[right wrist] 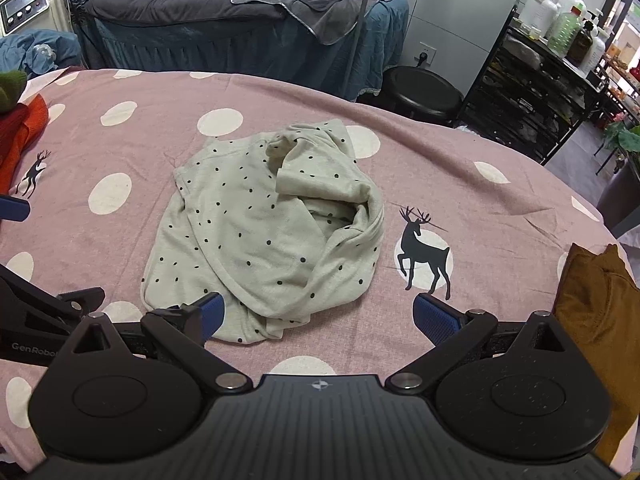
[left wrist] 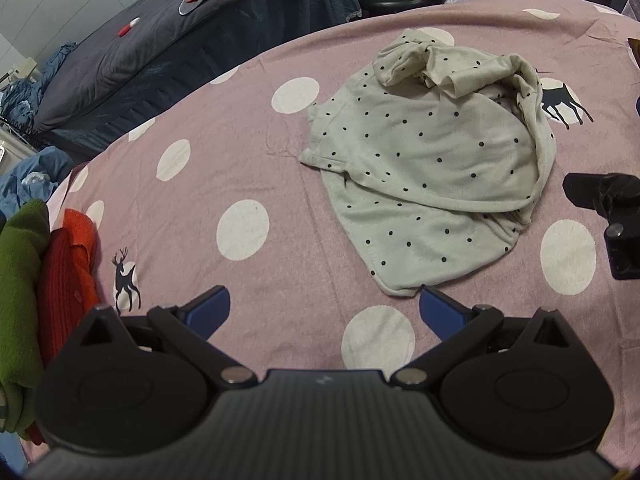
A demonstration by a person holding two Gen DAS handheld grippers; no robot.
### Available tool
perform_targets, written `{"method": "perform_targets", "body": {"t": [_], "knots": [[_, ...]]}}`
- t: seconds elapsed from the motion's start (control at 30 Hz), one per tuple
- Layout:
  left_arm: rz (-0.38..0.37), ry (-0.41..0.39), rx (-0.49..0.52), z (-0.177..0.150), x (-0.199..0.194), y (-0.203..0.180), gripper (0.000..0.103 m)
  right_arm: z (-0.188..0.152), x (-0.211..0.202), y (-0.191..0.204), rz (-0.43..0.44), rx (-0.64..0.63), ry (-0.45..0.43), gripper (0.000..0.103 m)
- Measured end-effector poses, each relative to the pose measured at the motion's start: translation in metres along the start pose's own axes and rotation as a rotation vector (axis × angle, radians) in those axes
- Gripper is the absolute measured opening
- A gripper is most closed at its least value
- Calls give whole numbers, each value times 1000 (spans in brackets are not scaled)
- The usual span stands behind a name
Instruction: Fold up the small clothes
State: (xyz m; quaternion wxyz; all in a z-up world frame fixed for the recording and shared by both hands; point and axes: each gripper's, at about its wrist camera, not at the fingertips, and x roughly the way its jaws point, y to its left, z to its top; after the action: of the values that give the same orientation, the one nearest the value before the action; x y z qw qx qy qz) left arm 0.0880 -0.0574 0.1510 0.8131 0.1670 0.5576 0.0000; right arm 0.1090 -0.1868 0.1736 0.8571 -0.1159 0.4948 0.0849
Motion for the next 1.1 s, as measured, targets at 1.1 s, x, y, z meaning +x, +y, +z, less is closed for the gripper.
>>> {"method": "perform_targets", "body": {"t": [1.1], "knots": [[-14,16,-52,-3,5,2,103,-1,-3,1,8,2,12,103]]}}
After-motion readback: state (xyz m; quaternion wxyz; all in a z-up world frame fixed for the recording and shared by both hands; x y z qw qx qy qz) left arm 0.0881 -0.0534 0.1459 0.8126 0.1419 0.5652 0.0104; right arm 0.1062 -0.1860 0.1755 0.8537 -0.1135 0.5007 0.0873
